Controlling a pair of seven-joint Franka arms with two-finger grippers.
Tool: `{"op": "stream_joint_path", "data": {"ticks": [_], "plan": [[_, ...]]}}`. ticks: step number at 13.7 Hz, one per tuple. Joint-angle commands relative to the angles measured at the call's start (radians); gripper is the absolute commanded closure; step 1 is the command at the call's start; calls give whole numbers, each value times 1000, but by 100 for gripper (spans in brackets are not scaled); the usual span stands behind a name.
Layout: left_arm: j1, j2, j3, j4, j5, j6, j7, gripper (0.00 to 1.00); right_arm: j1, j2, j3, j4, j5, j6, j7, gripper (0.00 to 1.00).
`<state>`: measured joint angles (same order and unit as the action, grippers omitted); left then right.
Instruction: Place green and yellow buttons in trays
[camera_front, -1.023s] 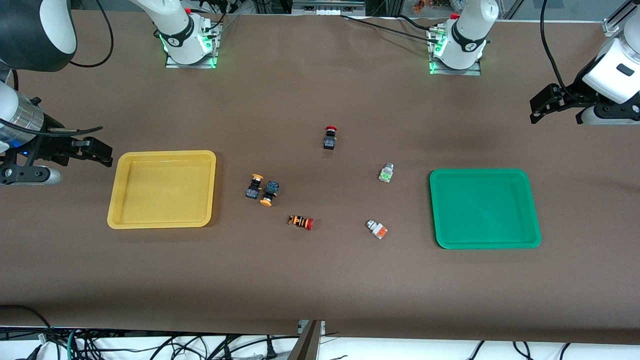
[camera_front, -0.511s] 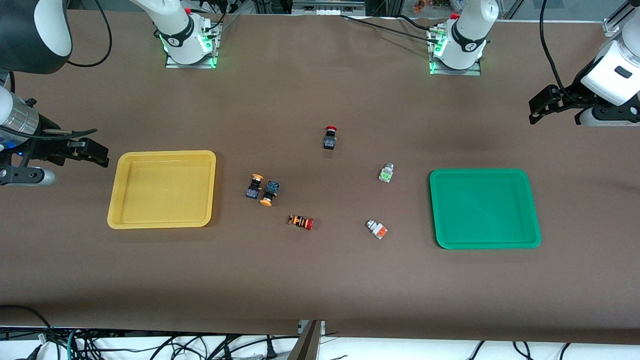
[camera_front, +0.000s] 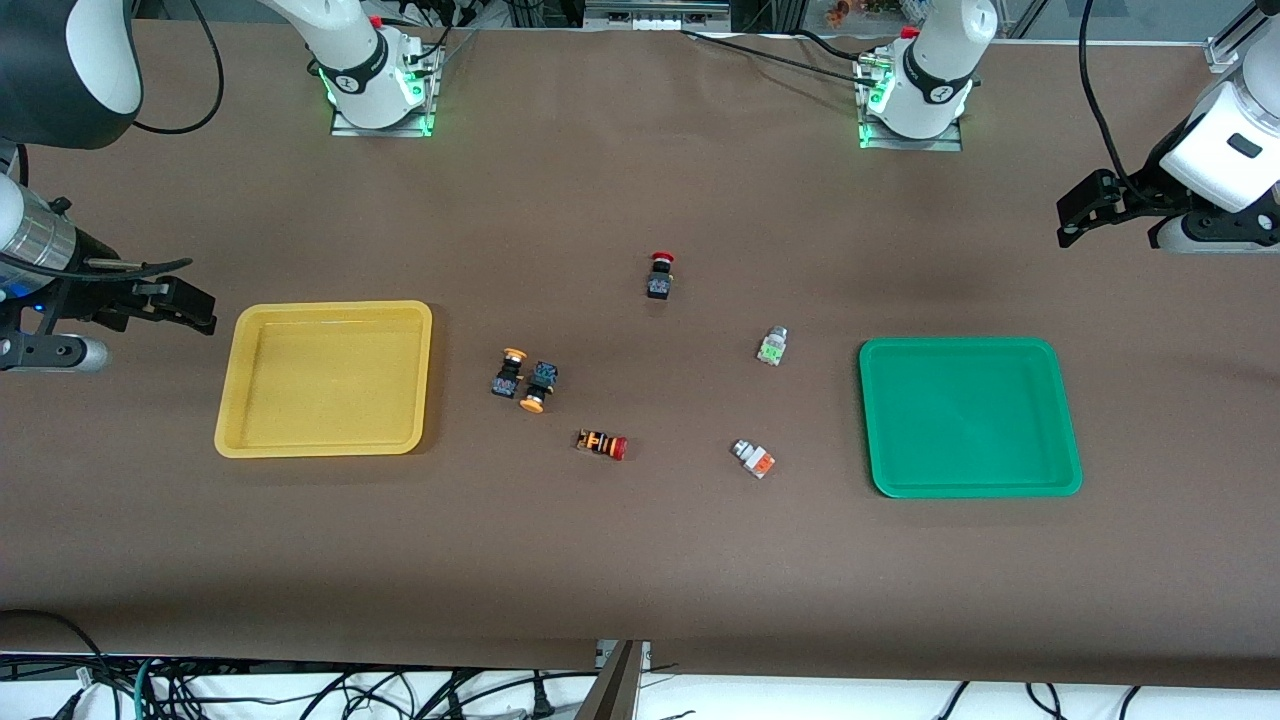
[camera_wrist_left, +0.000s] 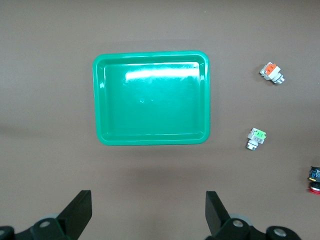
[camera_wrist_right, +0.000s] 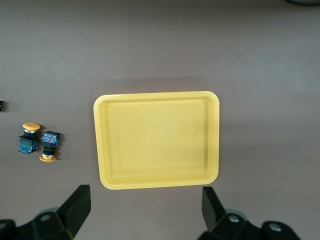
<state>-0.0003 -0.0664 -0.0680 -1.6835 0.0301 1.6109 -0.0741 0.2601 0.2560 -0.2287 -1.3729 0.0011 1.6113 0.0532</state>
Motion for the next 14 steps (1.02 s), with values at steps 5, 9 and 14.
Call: {"op": "stream_joint_path", "data": {"ticks": [5, 9, 14], "plan": [[0, 17, -3, 36, -7, -31, 13, 0, -10, -4, -1, -8, 16, 1, -13, 2], [0, 17, -4, 36, -6, -37, 13, 0, -10, -4, -1, -9, 17, 2, -13, 2], [0, 17, -27, 38, -6, -60, 14, 0, -9, 19, 0, -11, 40, 18, -10, 2]]}}
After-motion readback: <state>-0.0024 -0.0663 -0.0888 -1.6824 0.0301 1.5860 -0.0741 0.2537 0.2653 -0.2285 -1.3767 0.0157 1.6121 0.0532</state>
